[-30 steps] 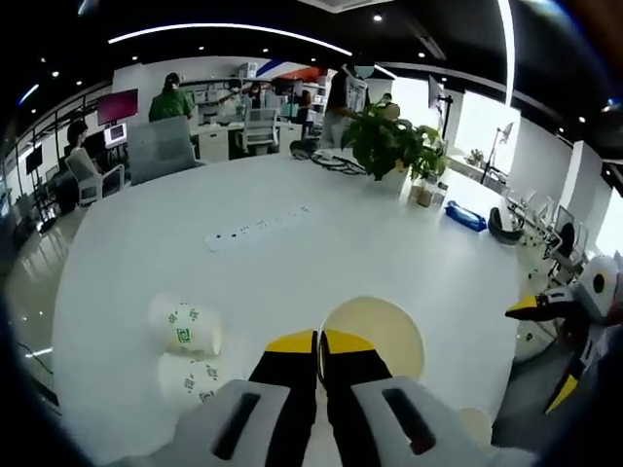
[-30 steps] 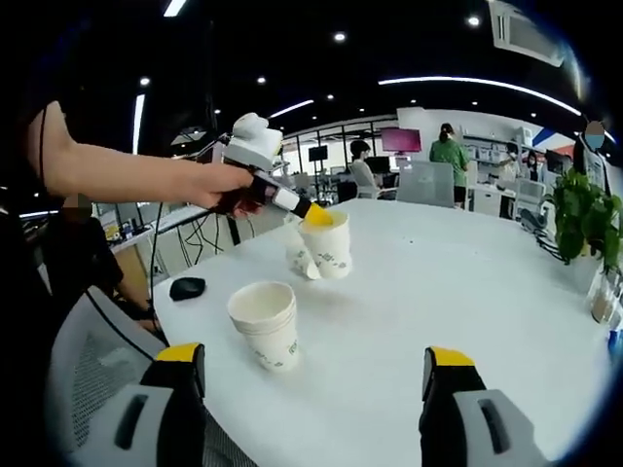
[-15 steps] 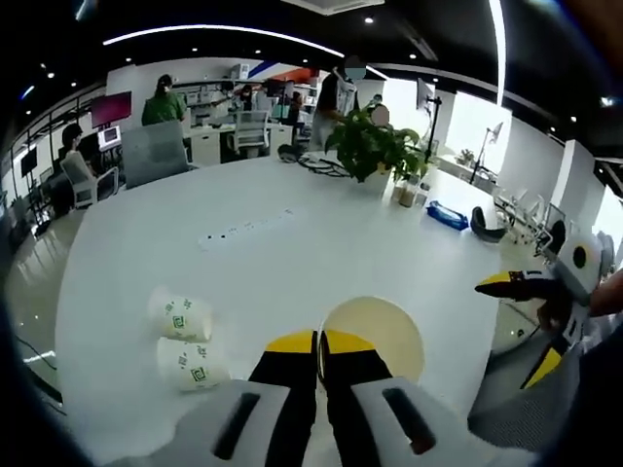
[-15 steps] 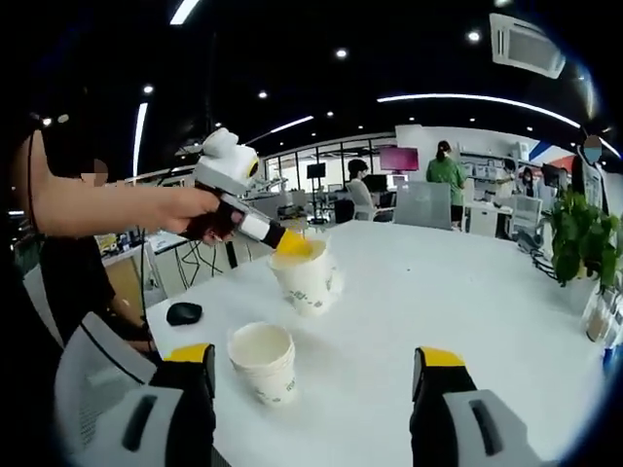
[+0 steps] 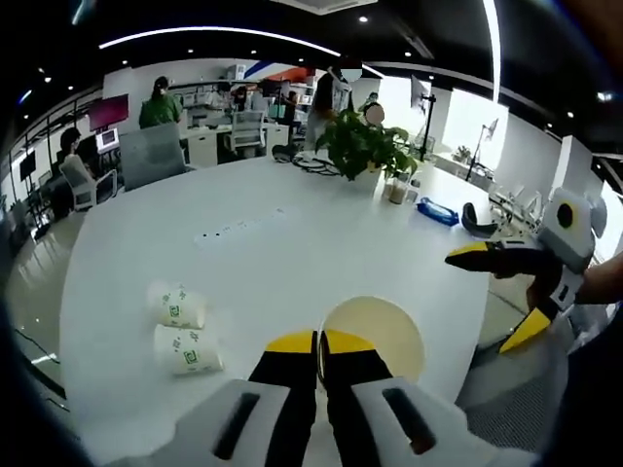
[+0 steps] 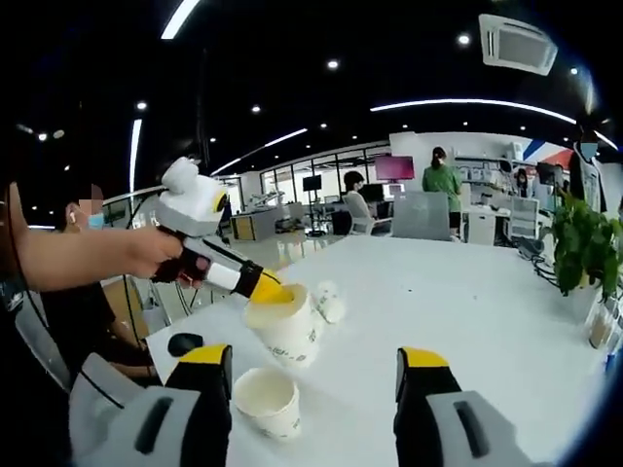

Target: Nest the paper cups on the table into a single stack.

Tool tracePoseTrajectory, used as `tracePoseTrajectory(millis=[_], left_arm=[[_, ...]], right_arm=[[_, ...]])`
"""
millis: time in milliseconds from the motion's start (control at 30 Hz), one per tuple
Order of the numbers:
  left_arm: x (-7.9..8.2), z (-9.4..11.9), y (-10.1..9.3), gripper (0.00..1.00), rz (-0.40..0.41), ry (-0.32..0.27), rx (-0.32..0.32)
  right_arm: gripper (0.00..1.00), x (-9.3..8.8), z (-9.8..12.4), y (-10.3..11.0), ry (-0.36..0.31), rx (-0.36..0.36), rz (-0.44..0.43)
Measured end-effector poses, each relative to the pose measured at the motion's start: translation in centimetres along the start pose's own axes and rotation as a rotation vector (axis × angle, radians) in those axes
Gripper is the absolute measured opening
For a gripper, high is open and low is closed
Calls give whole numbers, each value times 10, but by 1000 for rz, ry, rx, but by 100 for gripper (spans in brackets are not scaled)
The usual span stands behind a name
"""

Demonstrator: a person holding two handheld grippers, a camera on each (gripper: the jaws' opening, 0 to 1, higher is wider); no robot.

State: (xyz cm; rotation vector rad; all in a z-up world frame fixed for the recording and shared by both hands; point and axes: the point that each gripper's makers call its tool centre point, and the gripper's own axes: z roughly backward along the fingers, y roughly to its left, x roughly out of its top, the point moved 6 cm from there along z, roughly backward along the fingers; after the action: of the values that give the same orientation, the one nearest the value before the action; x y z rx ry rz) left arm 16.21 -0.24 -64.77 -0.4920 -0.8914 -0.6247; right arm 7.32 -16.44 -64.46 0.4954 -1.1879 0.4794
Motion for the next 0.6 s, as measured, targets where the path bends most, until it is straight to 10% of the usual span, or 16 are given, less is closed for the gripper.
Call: tracePoseTrajectory(millis=[600], left_arm=[[-5, 16, -27, 0, -4, -10, 13]], right_arm=[[41, 17, -21, 14, 41, -1, 59]])
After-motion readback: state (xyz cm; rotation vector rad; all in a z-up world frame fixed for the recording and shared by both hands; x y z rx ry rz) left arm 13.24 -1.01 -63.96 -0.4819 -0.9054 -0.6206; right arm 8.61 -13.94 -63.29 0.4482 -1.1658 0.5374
